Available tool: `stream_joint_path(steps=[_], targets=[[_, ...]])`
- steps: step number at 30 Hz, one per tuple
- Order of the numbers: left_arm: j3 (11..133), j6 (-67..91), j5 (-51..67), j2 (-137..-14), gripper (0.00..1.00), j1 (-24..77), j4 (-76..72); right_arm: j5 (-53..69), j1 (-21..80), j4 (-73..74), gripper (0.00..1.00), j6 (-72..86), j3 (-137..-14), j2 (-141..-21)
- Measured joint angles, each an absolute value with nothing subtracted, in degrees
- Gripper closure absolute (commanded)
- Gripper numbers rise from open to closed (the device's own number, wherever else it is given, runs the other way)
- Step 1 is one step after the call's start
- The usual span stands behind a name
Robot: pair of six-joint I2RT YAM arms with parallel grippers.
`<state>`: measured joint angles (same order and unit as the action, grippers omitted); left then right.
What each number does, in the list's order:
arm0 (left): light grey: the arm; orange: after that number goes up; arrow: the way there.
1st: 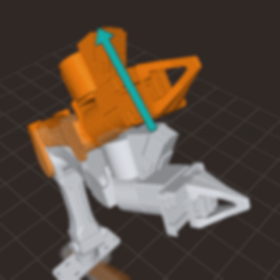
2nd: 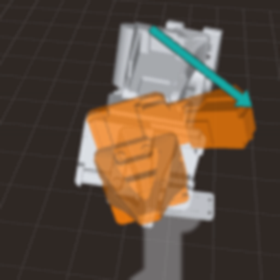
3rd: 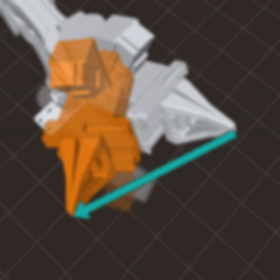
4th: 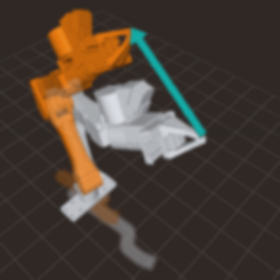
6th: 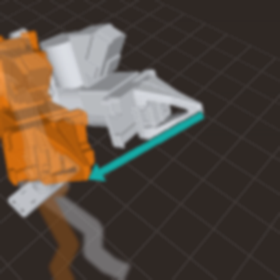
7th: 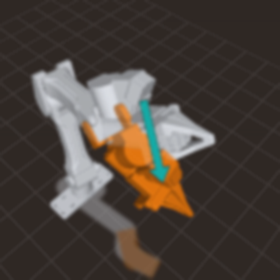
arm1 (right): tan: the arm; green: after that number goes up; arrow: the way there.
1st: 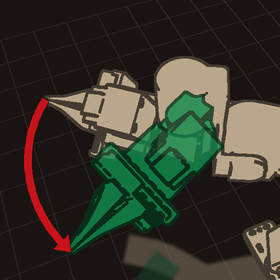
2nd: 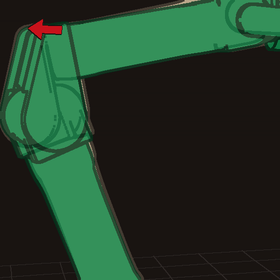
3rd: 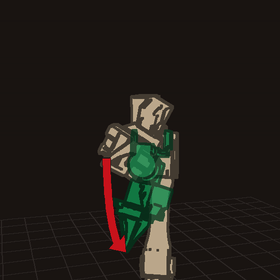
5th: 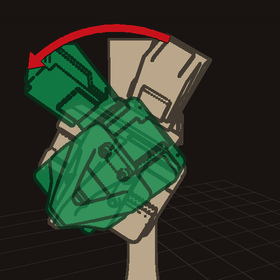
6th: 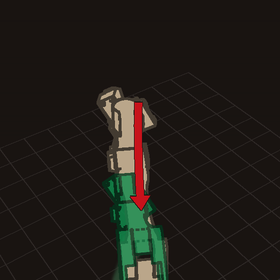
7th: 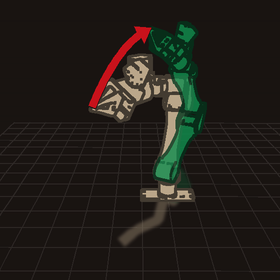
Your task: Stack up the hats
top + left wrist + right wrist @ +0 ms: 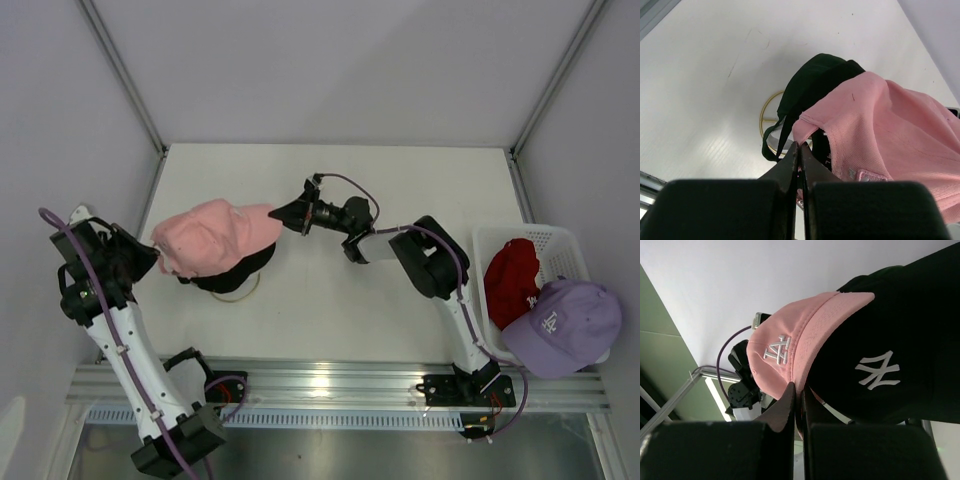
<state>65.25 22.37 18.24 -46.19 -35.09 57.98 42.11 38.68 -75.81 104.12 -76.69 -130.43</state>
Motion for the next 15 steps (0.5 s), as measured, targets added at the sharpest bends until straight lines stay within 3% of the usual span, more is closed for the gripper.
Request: stream_joint_path(steps=[9,15], targets=[[65.25,22.83,11.92,-48.80,0.99,-23.16,57.47,43.57,35.59,-76.44,1.00,105.45,-76.73,-132.44],[65.14,23.44,8.69,-47.55,0.99,-22.24,57.52,46.30,34.50,-77.12,1.00,104.33,-75.57,-132.46]])
